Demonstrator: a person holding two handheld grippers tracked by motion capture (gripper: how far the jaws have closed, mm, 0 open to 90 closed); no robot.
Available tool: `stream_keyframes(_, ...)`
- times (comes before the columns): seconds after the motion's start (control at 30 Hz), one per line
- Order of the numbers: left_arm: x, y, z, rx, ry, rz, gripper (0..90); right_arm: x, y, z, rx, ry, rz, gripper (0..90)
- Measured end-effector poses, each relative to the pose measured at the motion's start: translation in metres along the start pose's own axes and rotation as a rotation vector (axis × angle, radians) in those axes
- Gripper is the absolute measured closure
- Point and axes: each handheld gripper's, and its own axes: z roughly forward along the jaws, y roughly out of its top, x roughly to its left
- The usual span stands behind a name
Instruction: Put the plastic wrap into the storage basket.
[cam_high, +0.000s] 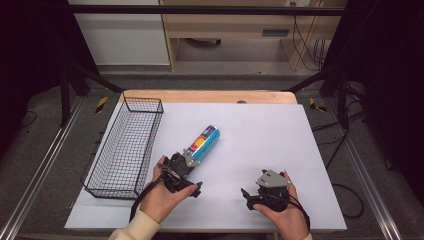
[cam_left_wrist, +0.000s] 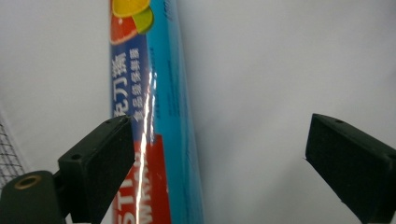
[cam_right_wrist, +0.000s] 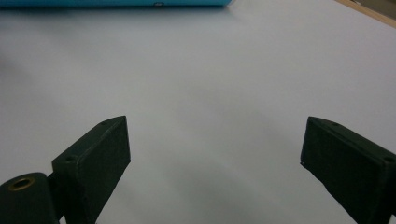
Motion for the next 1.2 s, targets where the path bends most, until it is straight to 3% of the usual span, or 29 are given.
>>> stream_keyframes(0.27, 0.01, 0.029, 0.009, 0.039, 0.041, 0.059, 4.7, 0.0, 0.0, 0.0, 0.0, 0.006, 0.005, 8.9)
stream_keyframes(0.33, 0.014, 0.035, 0.014, 0.047, 0.061, 0.053, 5.4, 0.0, 0.0, 0.0, 0.001, 0.006, 0.001, 8.9)
stream_keyframes(0.47, 0.021, 0.043, 0.021, 0.053, 0.05, 0.038, 9.0, -0.001, 0.001, -0.001, 0.001, 0.003, 0.005, 9.0)
stream_keyframes(0.57, 0.025, 0.048, 0.025, 0.05, 0.082, 0.032, 9.0, -0.001, 0.001, -0.001, 0.002, 0.005, 0.007, 9.0)
stream_keyframes(0.73, 0.032, 0.053, 0.03, 0.098, 0.095, 0.024, 11.1, -0.002, 0.001, -0.001, -0.001, 0.006, 0.003, 9.0)
stream_keyframes(1.07, 0.046, 0.057, 0.029, 0.131, 0.07, 0.025, 12.0, -0.002, 0.0, 0.0, 0.007, -0.001, 0.013, 9.2)
stream_keyframes(1.2, 0.051, 0.058, 0.029, 0.138, 0.069, -0.012, 11.2, -0.002, 0.0, 0.0, 0.005, 0.0, 0.014, 9.2)
